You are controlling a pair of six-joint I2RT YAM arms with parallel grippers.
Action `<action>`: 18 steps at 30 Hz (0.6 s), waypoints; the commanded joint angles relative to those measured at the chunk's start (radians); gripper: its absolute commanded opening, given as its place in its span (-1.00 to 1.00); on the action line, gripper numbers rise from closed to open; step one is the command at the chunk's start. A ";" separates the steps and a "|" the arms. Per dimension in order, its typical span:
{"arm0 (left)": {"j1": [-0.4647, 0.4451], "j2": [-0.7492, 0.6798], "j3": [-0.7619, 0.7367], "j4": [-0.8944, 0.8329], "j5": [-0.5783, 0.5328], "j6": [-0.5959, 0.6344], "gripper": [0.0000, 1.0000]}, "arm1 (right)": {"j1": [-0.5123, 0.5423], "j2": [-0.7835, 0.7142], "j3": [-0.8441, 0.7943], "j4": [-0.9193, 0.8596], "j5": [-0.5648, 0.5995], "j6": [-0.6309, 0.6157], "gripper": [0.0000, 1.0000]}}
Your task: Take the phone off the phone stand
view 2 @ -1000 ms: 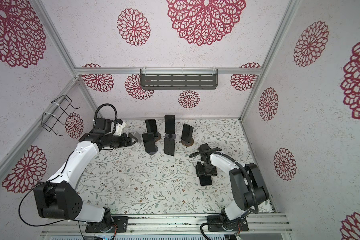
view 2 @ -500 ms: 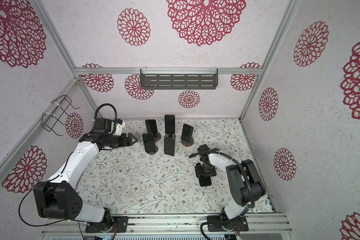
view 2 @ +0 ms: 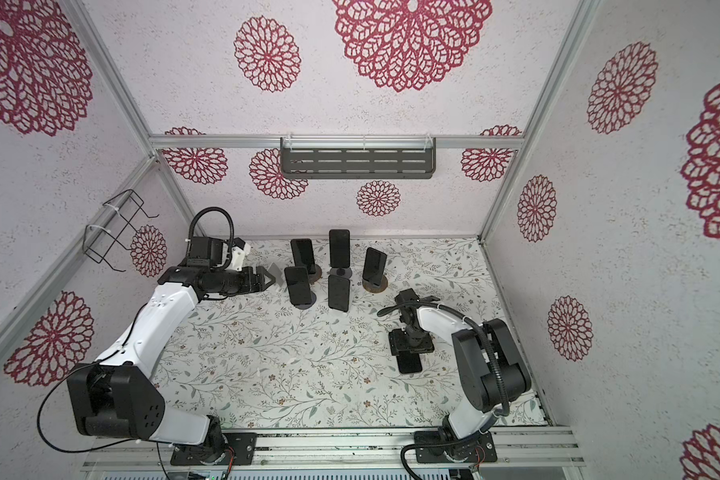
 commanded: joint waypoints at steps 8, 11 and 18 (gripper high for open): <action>0.003 -0.010 -0.040 0.091 0.158 0.011 0.78 | -0.012 -0.094 0.115 -0.084 -0.006 0.018 0.98; -0.001 -0.003 -0.043 0.092 0.126 0.014 0.79 | -0.013 -0.138 0.184 -0.114 -0.019 0.017 0.98; -0.099 -0.020 -0.046 0.091 -0.132 0.025 0.96 | -0.011 -0.246 0.233 -0.084 0.049 0.051 0.98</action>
